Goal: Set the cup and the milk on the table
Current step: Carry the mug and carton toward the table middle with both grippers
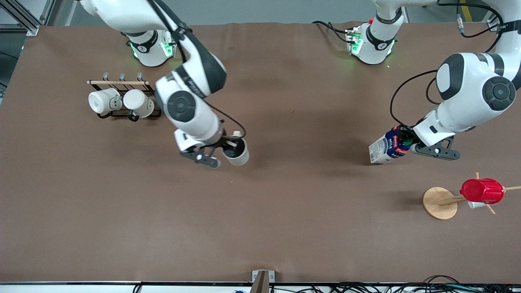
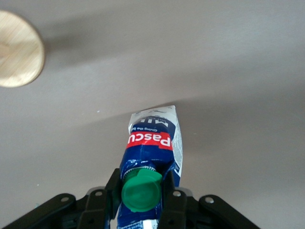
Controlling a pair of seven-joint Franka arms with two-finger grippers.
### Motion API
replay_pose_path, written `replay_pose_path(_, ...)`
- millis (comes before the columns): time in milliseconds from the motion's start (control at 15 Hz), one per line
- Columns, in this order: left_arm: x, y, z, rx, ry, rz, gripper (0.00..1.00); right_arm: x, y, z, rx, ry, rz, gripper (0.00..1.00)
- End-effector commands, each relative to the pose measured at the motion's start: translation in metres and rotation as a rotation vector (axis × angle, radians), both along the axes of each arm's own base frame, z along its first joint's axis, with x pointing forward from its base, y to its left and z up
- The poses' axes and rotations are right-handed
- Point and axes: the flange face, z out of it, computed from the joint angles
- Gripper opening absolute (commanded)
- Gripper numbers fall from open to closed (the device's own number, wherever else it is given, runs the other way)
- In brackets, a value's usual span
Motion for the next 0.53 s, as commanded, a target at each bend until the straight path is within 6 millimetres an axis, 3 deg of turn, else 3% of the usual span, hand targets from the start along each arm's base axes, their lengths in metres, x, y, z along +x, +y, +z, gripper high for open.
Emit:
replay_pose_path(0,-0.002,-0.035,0.014,-0.016,0.002,-0.038,0.06,-0.013,0.025,-0.031,-0.007,-0.007,-0.041,0.02)
replay_pose_path(467,-0.007,-0.135,0.018,-0.030,-0.006,-0.044,0.03,-0.050,0.037,-0.078,-0.072,-0.009,0.005,0.07)
